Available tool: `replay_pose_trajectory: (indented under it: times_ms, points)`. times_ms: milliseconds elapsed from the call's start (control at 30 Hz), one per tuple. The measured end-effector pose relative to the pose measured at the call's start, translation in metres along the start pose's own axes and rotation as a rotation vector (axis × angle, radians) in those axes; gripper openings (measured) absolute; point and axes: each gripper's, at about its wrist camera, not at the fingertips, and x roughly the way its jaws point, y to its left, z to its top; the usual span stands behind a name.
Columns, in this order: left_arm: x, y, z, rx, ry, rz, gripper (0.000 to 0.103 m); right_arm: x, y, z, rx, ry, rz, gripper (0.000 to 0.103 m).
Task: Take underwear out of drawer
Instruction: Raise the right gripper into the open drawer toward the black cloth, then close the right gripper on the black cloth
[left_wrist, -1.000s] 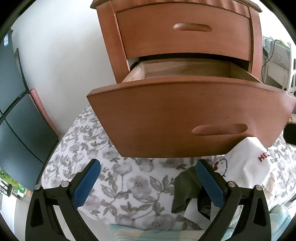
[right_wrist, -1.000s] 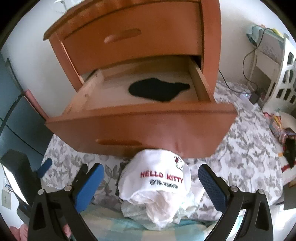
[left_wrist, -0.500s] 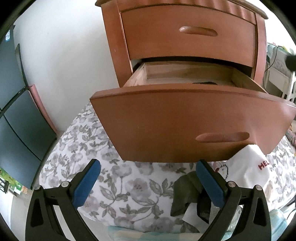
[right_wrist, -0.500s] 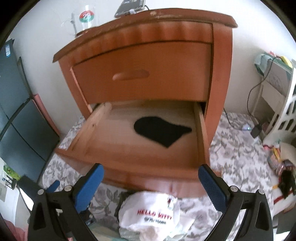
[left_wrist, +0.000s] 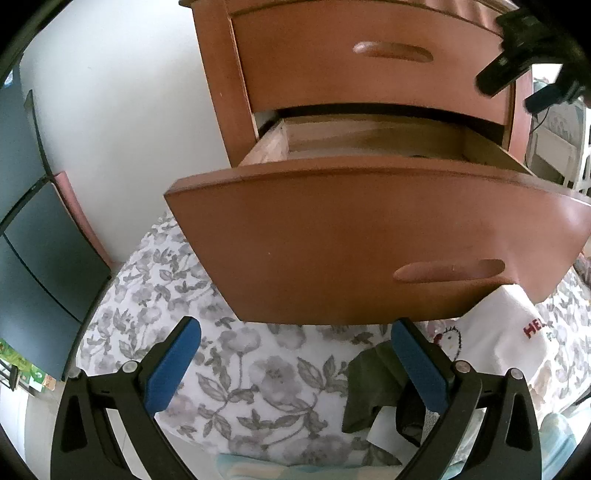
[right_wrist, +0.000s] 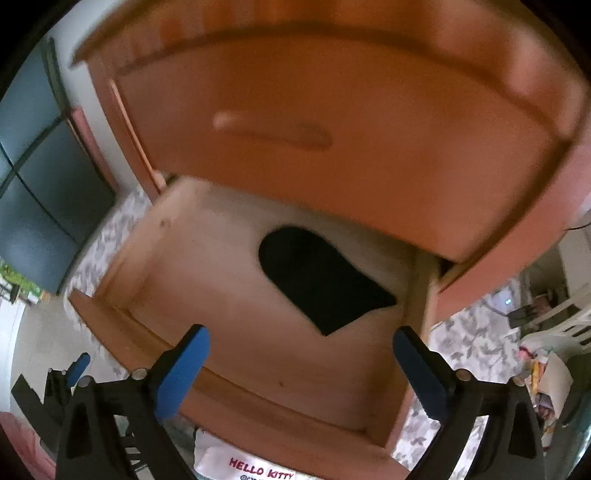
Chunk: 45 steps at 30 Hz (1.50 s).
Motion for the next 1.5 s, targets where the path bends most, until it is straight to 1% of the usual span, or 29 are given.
replay_pose_trajectory:
  times_ms: [33, 100, 167, 233, 300, 400, 500, 633, 1200, 1267, 1367, 1500]
  points:
    - [0.001, 0.0, 0.0, 0.001, 0.004, -0.001, 0.103, 0.011, 0.0, 0.003, -0.004, 0.036, 0.008, 0.095]
    - [0.004, 0.0, -0.001, 0.0, 0.014, -0.004, 0.102, 0.03, 0.0, 0.006, -0.022, 0.088, 0.01, 0.093]
    - [0.006, 0.0, -0.001, -0.003, 0.021, -0.006, 0.102, 0.048, 0.001, 0.007, -0.051, 0.14, -0.008, 0.089]
    - [0.008, 0.001, -0.001, -0.005, 0.028, -0.008, 0.102, 0.065, -0.001, 0.007, -0.076, 0.183, -0.022, 0.081]
    - [0.01, 0.001, -0.002, -0.005, 0.035, -0.01, 0.102, 0.075, -0.003, 0.007, -0.084, 0.208, -0.026, 0.076]
    - [0.014, 0.001, -0.002, -0.005, 0.044, -0.011, 0.102, 0.087, -0.007, 0.01, -0.114, 0.24, -0.039, 0.075]
    - [0.017, -0.001, -0.002, -0.002, 0.054, -0.011, 0.102, 0.097, -0.006, 0.009, -0.156, 0.273, -0.048, 0.073]
    - [0.022, -0.003, -0.002, 0.002, 0.068, -0.011, 0.102, 0.108, -0.009, 0.007, -0.176, 0.298, -0.055, 0.066]
    - [0.039, -0.007, -0.005, 0.011, 0.117, -0.012, 0.102, 0.133, -0.003, 0.014, -0.238, 0.333, -0.035, 0.066]
    - [0.041, -0.008, -0.005, 0.011, 0.124, -0.014, 0.102, 0.134, -0.003, 0.014, -0.241, 0.337, -0.035, 0.065]
    - [0.043, -0.008, -0.006, 0.012, 0.13, -0.015, 0.102, 0.133, -0.002, 0.018, -0.25, 0.343, -0.042, 0.059]
    - [0.046, -0.009, -0.006, 0.013, 0.137, -0.017, 0.102, 0.133, 0.002, 0.019, -0.256, 0.342, -0.044, 0.057]
